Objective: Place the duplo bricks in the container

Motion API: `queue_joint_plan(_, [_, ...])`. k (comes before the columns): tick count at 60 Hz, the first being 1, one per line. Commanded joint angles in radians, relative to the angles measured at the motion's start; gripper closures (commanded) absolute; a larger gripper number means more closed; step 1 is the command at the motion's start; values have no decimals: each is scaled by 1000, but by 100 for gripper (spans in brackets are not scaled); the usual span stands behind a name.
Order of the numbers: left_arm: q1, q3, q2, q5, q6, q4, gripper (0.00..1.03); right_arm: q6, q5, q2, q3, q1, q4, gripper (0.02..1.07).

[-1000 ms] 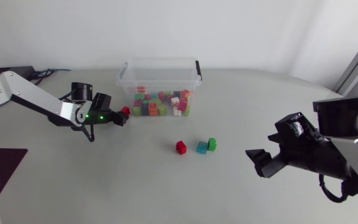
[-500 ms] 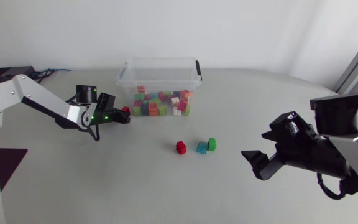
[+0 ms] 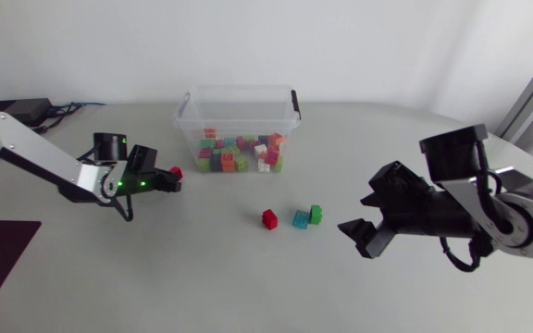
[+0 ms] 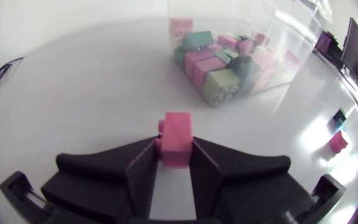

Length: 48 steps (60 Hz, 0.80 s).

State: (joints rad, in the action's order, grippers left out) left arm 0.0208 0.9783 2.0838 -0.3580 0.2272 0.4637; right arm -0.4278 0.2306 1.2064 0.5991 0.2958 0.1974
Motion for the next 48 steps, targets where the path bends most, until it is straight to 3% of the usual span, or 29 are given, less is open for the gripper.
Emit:
queue_joint_plan(1, [13, -70, -131, -22, 23, -13, 80, -78, 30, 90, 74, 6, 40, 8])
queue_joint_plan(13, [18, -155, -386, -42, 43, -123, 80, -193, 65, 242, 200, 20, 128, 8])
queue_joint_plan(25, [-16, -99, -542, -56, 32, -280, 80, -335, 69, 349, 306, 19, 217, 8])
queue_joint_plan(48, [-105, 145, -499, -56, -3, -418, 80, -476, 84, 598, 495, 3, 275, 8])
